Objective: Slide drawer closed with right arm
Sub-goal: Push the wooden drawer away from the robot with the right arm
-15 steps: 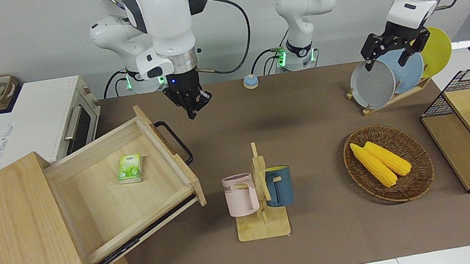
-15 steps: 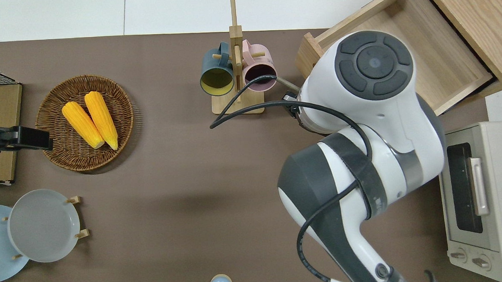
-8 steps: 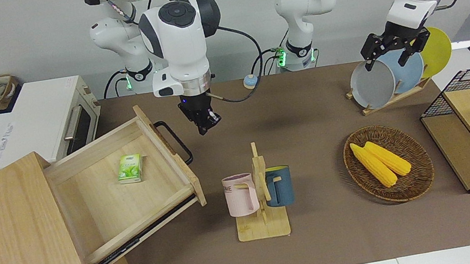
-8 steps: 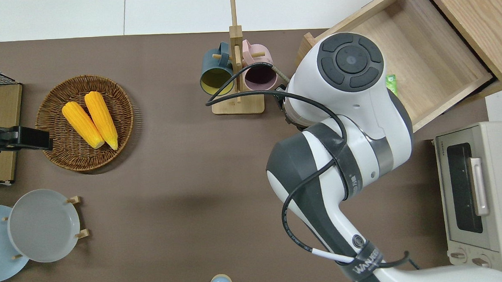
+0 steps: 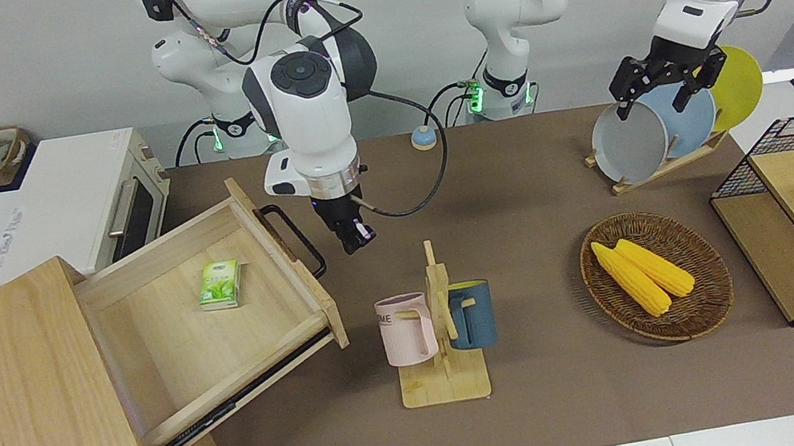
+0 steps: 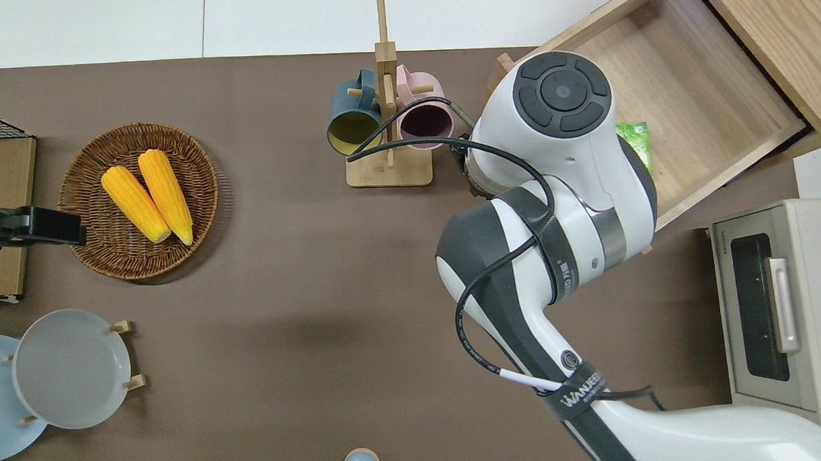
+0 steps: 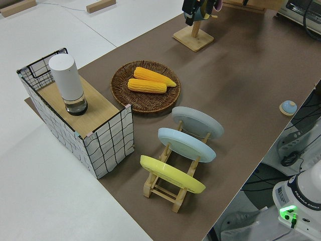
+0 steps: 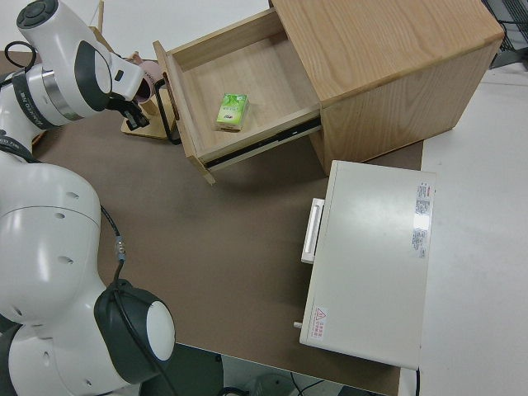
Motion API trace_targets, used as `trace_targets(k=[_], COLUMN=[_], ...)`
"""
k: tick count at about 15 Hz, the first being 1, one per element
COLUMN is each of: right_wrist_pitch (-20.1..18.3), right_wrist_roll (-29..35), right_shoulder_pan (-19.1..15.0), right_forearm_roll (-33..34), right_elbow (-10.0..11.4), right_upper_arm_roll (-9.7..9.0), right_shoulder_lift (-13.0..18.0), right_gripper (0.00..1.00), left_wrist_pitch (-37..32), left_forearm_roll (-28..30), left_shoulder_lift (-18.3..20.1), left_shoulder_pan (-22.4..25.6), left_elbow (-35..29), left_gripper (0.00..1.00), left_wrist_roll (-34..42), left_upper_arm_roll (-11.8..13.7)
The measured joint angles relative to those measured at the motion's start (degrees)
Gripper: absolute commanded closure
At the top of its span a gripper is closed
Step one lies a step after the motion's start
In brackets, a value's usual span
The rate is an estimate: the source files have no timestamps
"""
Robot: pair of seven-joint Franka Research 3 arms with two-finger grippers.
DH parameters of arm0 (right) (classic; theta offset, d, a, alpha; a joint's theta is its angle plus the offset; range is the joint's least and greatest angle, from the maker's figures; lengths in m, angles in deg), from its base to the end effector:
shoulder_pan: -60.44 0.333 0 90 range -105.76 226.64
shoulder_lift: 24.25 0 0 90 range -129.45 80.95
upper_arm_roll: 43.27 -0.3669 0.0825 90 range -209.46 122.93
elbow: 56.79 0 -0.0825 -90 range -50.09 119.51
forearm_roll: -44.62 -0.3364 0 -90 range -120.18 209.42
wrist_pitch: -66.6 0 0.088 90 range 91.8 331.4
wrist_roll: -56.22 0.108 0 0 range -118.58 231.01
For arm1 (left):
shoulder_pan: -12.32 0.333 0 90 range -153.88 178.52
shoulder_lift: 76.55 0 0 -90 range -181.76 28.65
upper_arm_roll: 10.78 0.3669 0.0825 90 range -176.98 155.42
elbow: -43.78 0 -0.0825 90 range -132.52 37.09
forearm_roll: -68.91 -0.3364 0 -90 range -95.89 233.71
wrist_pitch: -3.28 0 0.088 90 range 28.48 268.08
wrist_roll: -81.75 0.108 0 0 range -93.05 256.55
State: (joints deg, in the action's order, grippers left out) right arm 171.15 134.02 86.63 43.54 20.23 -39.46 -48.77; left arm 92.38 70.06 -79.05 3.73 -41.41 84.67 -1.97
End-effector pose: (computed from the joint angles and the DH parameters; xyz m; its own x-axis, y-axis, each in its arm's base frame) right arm 0.6122 0.2644 0.5433 0.5691 -0.8221 0.0202 -0.8206 -0.5693 -0.0503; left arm 0.5217 -0.0026 0.6864 0.9985 -0.0477 0.0258 -0.0481 -0.9988 0.0121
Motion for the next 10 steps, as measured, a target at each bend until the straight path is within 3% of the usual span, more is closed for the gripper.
trace_targets(k=[10], right_wrist_pitch=[3.97], right_wrist_roll=[0.0], right_shoulder_pan=[-2.08], right_forearm_roll=[0.6], right_elbow=[-0.03], right_upper_arm_roll=[0.32], right_shoulder_lift=[-0.97], right_gripper=[1.0], left_wrist_pitch=[0.0], left_forearm_roll=[0.0], left_shoulder_lift=[0.0], left_shoulder_pan=[0.0], left_elbow=[0.0], left_gripper=[0.0], left_wrist_roll=[0.0], left_upper_arm_roll=[0.0])
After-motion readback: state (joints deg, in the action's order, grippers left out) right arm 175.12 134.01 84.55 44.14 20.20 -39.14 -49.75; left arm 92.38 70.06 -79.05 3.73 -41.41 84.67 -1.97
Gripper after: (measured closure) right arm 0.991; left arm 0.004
